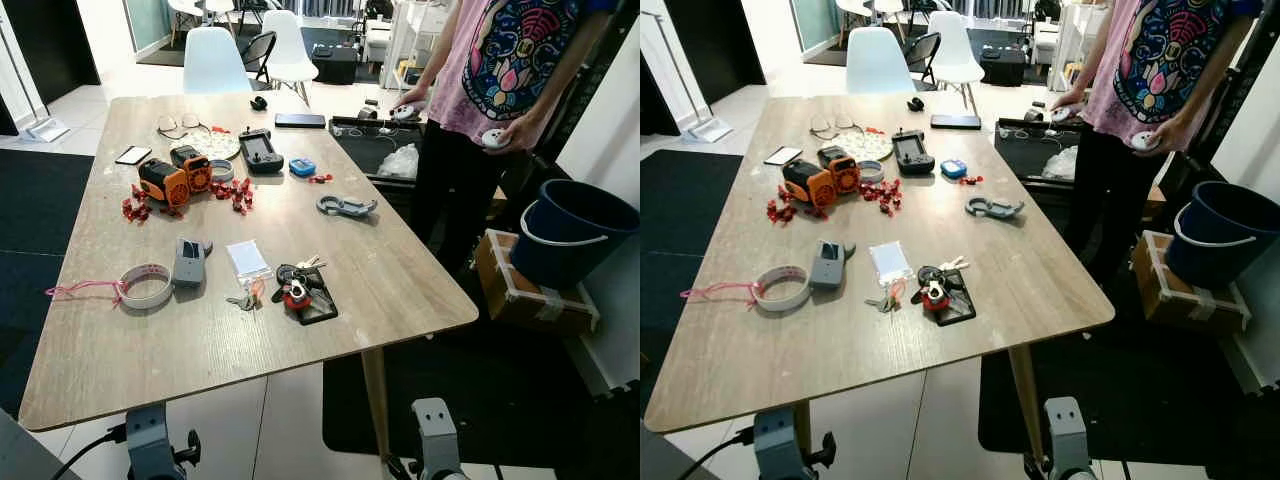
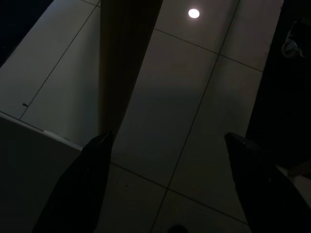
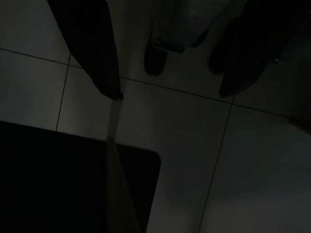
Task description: Hang keys on a hook
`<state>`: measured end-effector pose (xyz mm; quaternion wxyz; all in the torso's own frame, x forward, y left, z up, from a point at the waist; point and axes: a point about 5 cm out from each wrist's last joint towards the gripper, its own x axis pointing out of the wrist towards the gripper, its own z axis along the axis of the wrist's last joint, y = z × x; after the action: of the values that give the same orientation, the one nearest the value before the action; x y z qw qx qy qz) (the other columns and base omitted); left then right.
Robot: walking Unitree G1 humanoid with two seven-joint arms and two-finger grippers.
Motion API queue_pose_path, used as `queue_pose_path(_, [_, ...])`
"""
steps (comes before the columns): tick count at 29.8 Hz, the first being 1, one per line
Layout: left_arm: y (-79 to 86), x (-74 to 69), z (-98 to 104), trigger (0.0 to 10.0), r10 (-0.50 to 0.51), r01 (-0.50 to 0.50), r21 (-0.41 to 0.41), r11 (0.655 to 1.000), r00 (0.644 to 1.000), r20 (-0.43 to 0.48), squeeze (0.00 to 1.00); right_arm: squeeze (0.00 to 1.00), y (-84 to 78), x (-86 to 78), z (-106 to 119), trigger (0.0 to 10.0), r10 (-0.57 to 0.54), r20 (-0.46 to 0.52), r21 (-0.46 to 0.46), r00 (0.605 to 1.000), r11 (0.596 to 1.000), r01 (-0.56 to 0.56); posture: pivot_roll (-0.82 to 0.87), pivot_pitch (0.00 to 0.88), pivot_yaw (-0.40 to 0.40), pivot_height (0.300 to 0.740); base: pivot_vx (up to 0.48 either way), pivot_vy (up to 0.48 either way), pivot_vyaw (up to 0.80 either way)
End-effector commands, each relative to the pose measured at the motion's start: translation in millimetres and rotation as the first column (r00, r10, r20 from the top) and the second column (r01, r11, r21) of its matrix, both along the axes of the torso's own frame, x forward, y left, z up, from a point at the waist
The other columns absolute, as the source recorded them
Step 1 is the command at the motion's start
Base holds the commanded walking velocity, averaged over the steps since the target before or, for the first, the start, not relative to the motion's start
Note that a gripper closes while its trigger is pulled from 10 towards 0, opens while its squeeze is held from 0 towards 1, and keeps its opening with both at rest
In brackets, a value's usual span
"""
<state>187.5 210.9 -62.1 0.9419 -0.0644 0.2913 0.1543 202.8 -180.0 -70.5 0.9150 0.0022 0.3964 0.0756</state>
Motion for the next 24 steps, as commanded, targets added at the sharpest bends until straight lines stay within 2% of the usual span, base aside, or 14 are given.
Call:
queue_pose_path(1, [-0.1, 0.7, 0.8, 10.0, -0.012, 0.012, 0.005, 1.0, 1.0, 0.007, 0.0, 0.0, 0.0, -1.2, -0.9, 10.0, -0.004, -0.009, 0.001, 1.0, 1.0, 0.004, 0.08, 0.027, -0.047, 0.74, 0.0, 0.0, 0.0])
queue_pose_path(5, [-0.8, 1.0, 0.8, 10.0, -0.017, 0.017, 0.006, 1.0, 1.0, 0.007, 0.0, 0.0, -0.1, -1.4, -1.0, 10.0, -0.005, -0.01, 0.001, 1.0, 1.0, 0.005, 0.08, 0.027, -0.047, 0.74, 0.0, 0.0, 0.0])
queue_pose_path(17, [-1.7, 1.5, 0.6, 10.0, -0.021, 0.021, 0.006, 1.0, 1.0, 0.002, 0.0, 0.0, -1.0, -2.2, -1.3, 10.0, -0.009, -0.011, 0.0, 1.0, 1.0, 0.009, 0.08, 0.032, -0.046, 0.74, 0.0, -0.48, 0.0])
queue_pose_path(24, [-2.2, 1.2, -0.2, 10.0, -0.007, 0.007, -0.005, 1.0, 1.0, -0.005, 0.0, 0.0, -1.3, -2.1, -1.3, 10.0, -0.01, -0.013, -0.001, 1.0, 1.0, 0.01, 0.08, 0.044, -0.048, 0.74, 0.0, 0.0, 0.0])
